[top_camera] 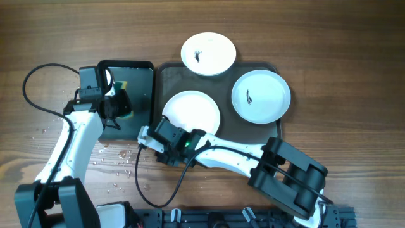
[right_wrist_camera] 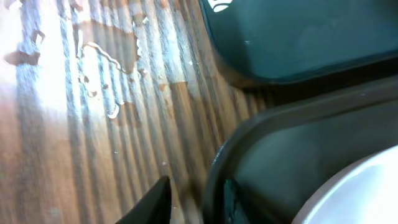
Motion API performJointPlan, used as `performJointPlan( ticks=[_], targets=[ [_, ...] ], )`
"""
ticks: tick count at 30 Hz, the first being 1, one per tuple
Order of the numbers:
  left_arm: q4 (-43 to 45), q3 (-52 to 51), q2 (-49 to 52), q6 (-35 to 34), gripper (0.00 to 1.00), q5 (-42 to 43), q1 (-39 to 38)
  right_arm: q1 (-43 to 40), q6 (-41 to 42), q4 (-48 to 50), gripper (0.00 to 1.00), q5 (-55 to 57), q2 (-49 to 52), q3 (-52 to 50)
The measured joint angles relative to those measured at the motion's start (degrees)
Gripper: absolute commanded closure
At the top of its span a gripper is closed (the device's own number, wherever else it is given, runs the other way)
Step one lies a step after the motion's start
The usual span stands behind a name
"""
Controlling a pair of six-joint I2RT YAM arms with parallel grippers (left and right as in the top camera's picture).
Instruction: Clean dirty plates on tray and stack at the side
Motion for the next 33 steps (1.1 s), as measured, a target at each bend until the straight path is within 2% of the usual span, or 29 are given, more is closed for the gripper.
performJointPlan(
  ticks=[4, 6, 11, 14, 17, 22, 27, 33],
  targets=[
    [0.0, 0.0, 0.0, 0.0, 0.94, 0.0, 0.0, -0.3, 3.1, -0.3, 0.62, -0.3, -5.9, 0.1],
    [0.0, 0.0, 0.0, 0.0, 0.96, 0.0, 0.0, -2.1, 5.4, -1.7, 0.59, -0.3, -13.0, 1.5],
    [0.0, 0.0, 0.0, 0.2, 0.96, -1.9, 0.0, -13.8, 15.3, -10.4, 0.56, -0.3, -21.5, 3.1],
    [0.0, 0.0, 0.0, 0.2, 0.96, -2.7, 0.0, -20.8, 22.1, -17.5, 0.57, -0.2, -20.8, 2.8],
    [0.0, 0.0, -1.2, 0.1, 0.96, -3.1, 0.0, -23.0, 25.5, -18.5, 0.61, -0.2, -19.0, 1.3],
    [0.1, 0.0, -5.2, -4.0, 0.96, -10.1, 0.0, -23.0, 29.2, -18.6, 0.62, 0.9, -12.2, 0.2],
    [-0.1, 0.0, -5.4, -5.9, 0.96, -14.4, 0.0, -23.0, 32.2, -17.7, 0.59, 6.8, -6.8, 0.2],
    [-0.7, 0.0, -5.4, -6.8, 0.96, -17.1, 0.0, -23.0, 33.5, -16.0, 0.59, 8.6, -6.6, 0.1]
  ],
)
